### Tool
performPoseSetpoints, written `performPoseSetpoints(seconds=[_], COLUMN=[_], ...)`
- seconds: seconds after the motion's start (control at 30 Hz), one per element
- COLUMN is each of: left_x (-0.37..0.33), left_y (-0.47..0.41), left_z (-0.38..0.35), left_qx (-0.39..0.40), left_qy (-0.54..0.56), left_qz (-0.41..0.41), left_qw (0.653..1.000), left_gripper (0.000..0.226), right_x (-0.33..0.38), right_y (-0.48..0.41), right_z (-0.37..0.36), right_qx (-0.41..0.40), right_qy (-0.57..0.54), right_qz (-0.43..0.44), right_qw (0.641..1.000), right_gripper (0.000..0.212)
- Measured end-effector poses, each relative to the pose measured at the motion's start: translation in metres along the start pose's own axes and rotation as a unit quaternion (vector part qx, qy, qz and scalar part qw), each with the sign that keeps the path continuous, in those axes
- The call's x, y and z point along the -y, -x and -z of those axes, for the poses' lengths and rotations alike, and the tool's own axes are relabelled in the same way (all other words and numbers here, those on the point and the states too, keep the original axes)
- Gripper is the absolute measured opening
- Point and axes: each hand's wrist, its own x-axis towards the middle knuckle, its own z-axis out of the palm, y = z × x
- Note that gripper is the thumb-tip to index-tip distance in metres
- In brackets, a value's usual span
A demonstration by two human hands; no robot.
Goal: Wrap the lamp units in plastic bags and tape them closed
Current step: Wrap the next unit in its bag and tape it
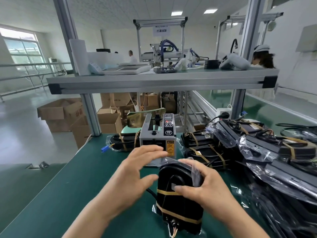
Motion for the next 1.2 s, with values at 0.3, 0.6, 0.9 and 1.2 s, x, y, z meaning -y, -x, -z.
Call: performPoseSetpoints(seconds=[0.3, 0.6, 0.9, 1.2], left_x=[0.010, 0.001, 0.030, 0.069], left_y=[-0.025, -0.041, -0.052, -0.083], left_z=[-0.009, -0.022, -0.014, -0.055], left_qx=[0.008, -0.167, -0.253, -0.211], left_qy=[0.124, 0.184, 0.281, 0.405], left_qz=[-0.026, 0.075, 0.306, 0.513], left_qw=[0.992, 0.966, 0.874, 0.727], left_gripper=[0.028, 0.019, 0.026, 0.023], right_x=[0.002, 0.004, -0.006, -0.011], right_y=[-0.002, -0.001, 0.004, 0.003], right_z=[-0.002, -0.009, -0.002, -0.018], right_qx=[-0.027, 0.004, -0.204, -0.238], right_qy=[0.020, 0.067, 0.115, 0.104], right_qz=[0.044, 0.093, 0.066, 0.031], right_qw=[0.998, 0.993, 0.970, 0.965], right_gripper=[0.038, 0.036, 0.036, 0.070])
